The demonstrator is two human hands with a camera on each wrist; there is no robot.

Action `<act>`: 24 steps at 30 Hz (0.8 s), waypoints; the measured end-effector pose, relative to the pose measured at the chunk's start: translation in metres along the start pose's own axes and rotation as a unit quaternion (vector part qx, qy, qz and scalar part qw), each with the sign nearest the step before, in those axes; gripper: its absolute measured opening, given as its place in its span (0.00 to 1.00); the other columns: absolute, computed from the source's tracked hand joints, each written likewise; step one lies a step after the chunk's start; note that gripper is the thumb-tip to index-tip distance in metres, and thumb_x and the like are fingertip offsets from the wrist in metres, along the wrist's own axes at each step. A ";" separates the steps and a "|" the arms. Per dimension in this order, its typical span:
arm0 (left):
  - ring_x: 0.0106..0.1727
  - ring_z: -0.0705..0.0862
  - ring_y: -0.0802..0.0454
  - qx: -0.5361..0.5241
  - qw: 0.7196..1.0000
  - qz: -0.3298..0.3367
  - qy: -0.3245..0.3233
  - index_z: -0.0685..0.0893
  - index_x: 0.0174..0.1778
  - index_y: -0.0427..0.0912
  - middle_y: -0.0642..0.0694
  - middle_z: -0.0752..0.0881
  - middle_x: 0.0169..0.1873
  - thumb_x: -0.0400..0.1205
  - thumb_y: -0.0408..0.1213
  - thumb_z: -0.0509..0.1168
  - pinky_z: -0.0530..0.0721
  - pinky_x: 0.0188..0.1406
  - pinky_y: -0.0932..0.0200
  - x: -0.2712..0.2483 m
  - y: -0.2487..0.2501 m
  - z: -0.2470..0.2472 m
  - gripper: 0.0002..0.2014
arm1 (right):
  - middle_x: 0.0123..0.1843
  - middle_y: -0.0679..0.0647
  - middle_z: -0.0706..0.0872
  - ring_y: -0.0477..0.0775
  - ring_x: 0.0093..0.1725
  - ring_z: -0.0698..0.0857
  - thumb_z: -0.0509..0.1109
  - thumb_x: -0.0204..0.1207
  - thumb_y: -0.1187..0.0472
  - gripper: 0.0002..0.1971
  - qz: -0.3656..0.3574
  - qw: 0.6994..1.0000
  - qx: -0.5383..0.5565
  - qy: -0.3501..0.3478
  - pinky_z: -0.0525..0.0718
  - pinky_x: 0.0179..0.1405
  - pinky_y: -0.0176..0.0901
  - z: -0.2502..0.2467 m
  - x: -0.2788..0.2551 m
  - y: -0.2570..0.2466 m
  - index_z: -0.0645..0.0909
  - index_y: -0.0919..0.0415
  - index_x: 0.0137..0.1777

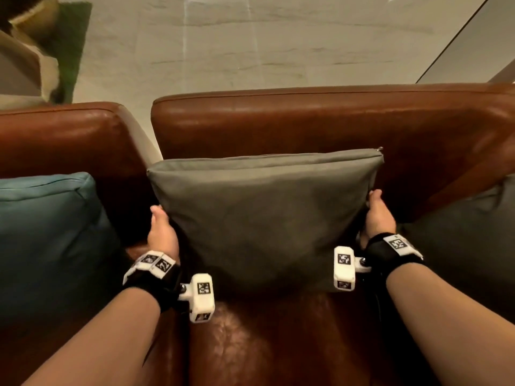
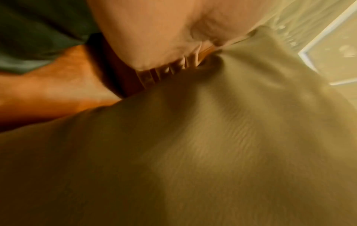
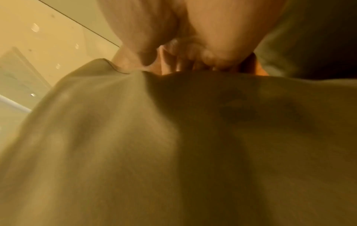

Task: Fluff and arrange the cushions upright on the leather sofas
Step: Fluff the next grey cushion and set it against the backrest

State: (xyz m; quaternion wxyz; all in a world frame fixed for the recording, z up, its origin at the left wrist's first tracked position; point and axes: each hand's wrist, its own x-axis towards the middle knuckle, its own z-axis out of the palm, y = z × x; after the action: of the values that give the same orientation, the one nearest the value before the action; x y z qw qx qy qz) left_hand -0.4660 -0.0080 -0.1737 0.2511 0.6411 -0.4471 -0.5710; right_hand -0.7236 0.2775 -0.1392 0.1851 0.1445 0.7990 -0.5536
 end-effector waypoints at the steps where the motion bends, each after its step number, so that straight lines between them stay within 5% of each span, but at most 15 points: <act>1: 0.70 0.80 0.44 0.009 1.000 -0.004 -0.015 0.82 0.70 0.48 0.46 0.83 0.68 0.79 0.73 0.52 0.74 0.76 0.48 -0.007 -0.005 0.003 0.37 | 0.64 0.55 0.87 0.55 0.64 0.84 0.60 0.80 0.36 0.27 0.010 1.000 0.006 -0.012 0.77 0.70 0.48 0.002 -0.002 0.008 0.83 0.54 0.66; 3: 0.65 0.80 0.46 0.047 0.998 0.036 -0.021 0.79 0.71 0.35 0.42 0.83 0.62 0.91 0.50 0.51 0.74 0.65 0.60 -0.019 -0.007 0.006 0.25 | 0.57 0.52 0.89 0.55 0.60 0.85 0.65 0.78 0.38 0.23 -0.006 1.000 -0.013 0.005 0.79 0.70 0.53 0.004 -0.001 0.017 0.87 0.53 0.61; 5: 0.56 0.81 0.41 0.054 0.997 0.058 0.010 0.81 0.64 0.30 0.40 0.84 0.53 0.91 0.43 0.53 0.70 0.49 0.64 -0.019 -0.009 0.009 0.20 | 0.55 0.54 0.89 0.59 0.60 0.86 0.66 0.80 0.41 0.21 -0.006 0.998 -0.031 0.056 0.82 0.66 0.54 0.001 0.000 0.014 0.87 0.54 0.62; 7: 0.51 0.78 0.47 0.050 0.996 0.066 0.032 0.84 0.63 0.31 0.37 0.85 0.50 0.90 0.41 0.56 0.69 0.46 0.66 -0.014 -0.003 0.011 0.19 | 0.58 0.54 0.89 0.61 0.64 0.85 0.65 0.81 0.41 0.23 0.021 0.998 -0.011 0.058 0.88 0.52 0.41 -0.002 0.004 0.012 0.84 0.54 0.66; 9: 0.51 0.77 0.52 0.020 0.998 0.047 0.047 0.85 0.65 0.34 0.35 0.87 0.58 0.88 0.38 0.58 0.68 0.45 0.70 -0.006 -0.002 0.009 0.16 | 0.69 0.55 0.84 0.58 0.71 0.81 0.63 0.82 0.41 0.25 0.054 0.997 0.009 0.045 0.82 0.33 0.26 -0.004 0.010 0.012 0.78 0.55 0.73; 12: 0.52 0.78 0.55 0.010 0.998 0.058 0.037 0.85 0.65 0.35 0.35 0.87 0.63 0.87 0.35 0.59 0.73 0.50 0.68 -0.011 0.000 0.006 0.15 | 0.63 0.53 0.84 0.58 0.67 0.82 0.65 0.82 0.44 0.21 0.073 0.994 0.052 0.062 0.82 0.49 0.42 -0.005 0.008 0.009 0.82 0.54 0.70; 14: 0.57 0.81 0.53 -0.020 0.997 0.063 0.029 0.85 0.66 0.39 0.38 0.87 0.64 0.87 0.38 0.60 0.78 0.64 0.60 -0.013 -0.003 0.004 0.15 | 0.62 0.53 0.84 0.57 0.64 0.83 0.68 0.81 0.47 0.18 0.076 0.991 0.081 0.069 0.81 0.60 0.53 -0.005 0.004 0.003 0.85 0.54 0.67; 19: 0.69 0.80 0.48 -0.063 0.998 0.001 -0.022 0.84 0.64 0.52 0.50 0.84 0.66 0.80 0.62 0.59 0.72 0.78 0.48 -0.017 -0.033 0.006 0.24 | 0.61 0.54 0.88 0.60 0.64 0.85 0.71 0.74 0.42 0.17 0.086 0.989 0.122 0.004 0.79 0.68 0.54 0.003 -0.001 0.014 0.87 0.50 0.57; 21: 0.66 0.81 0.47 -0.032 0.999 -0.004 -0.032 0.83 0.66 0.49 0.46 0.85 0.62 0.84 0.55 0.61 0.74 0.74 0.54 -0.020 -0.031 0.007 0.20 | 0.59 0.50 0.87 0.54 0.60 0.84 0.68 0.78 0.39 0.20 0.081 0.992 0.095 0.001 0.76 0.69 0.49 0.004 -0.003 0.020 0.86 0.52 0.60; 24: 0.54 0.79 0.51 0.003 1.000 0.021 0.011 0.83 0.66 0.34 0.40 0.84 0.52 0.87 0.42 0.62 0.73 0.45 0.74 -0.013 -0.026 0.009 0.17 | 0.53 0.53 0.84 0.53 0.56 0.81 0.61 0.85 0.47 0.20 0.002 0.998 0.046 0.040 0.75 0.61 0.41 0.000 -0.003 0.018 0.85 0.60 0.64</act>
State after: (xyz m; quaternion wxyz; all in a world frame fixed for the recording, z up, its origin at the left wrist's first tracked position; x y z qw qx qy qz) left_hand -0.4662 0.0175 -0.1908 0.2657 0.6389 -0.4591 -0.5572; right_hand -0.7128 0.2832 -0.1527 0.1473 0.1762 0.7791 -0.5834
